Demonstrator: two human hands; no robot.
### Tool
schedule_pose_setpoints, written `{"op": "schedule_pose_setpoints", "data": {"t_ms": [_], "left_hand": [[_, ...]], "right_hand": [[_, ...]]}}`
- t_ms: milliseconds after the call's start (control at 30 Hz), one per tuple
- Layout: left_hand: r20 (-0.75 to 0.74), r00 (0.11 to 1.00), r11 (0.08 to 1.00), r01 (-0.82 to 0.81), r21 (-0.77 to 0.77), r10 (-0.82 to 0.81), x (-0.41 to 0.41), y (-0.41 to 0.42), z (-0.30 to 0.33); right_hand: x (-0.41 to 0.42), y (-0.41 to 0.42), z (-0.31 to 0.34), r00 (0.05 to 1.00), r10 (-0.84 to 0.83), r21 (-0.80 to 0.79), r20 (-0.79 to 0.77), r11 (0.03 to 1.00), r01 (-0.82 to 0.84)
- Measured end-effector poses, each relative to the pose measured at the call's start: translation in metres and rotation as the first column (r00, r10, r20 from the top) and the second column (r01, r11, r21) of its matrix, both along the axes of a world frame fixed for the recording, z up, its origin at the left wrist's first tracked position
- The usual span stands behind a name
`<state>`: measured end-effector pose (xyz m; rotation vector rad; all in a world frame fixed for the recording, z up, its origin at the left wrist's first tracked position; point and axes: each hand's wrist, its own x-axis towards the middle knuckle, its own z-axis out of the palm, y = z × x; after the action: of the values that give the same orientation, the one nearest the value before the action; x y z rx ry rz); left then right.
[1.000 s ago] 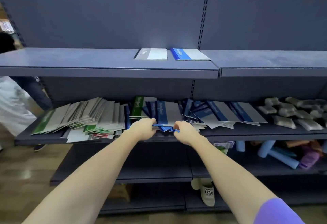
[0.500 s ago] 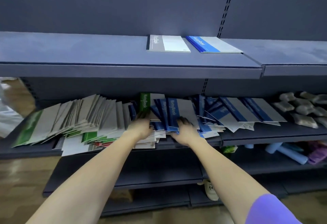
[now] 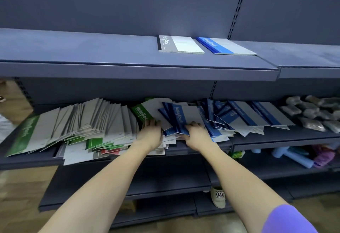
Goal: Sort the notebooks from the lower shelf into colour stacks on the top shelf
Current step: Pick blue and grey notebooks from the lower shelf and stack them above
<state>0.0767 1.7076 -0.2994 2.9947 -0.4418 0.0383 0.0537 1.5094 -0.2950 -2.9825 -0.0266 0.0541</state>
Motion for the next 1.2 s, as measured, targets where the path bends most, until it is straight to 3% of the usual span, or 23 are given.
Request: {"op": "schedule_pose_setpoints", "data": {"t_ms": [233,333,567,767,1000,1200], "left_hand": [[0.029,0.987,0.919,0.133,0.370,-0.155,-0.017,-0.004,0.027],[0.033,0.995,0.902,0.071,0.427,-0.094,-0.030,-0.006,0.047],[0.122,0.985,0.979,-0.137,0.152,0.119,-0.072,-0.011,0.085],[0.170,0.982,0.995,-0.092,0.042,0.084,-0.120,-0.040,0.131],[0.298,0.951,0.996,-0.062,-0.071,0.080,-0.170,-0.077,0.185],[0.478,0.876,0.996,-0.028,-0.084,0.064,-0.202,-0.105,0.233]], "right_hand": [[-0.012,-0.007,0.028,0.999,-0.036,0.090,0.040,0.995,0.032],[-0.019,-0.012,0.045,1.000,-0.029,0.152,-0.009,0.988,0.030],[-0.055,-0.037,0.073,0.989,-0.073,0.263,0.128,0.964,0.037],[-0.099,-0.066,0.106,0.969,-0.102,0.513,0.227,0.858,-0.030],[-0.141,-0.094,0.158,0.936,-0.105,0.676,0.336,0.718,-0.163],[-0.159,-0.110,0.196,0.910,0.032,0.599,0.414,0.743,-0.299]]}}
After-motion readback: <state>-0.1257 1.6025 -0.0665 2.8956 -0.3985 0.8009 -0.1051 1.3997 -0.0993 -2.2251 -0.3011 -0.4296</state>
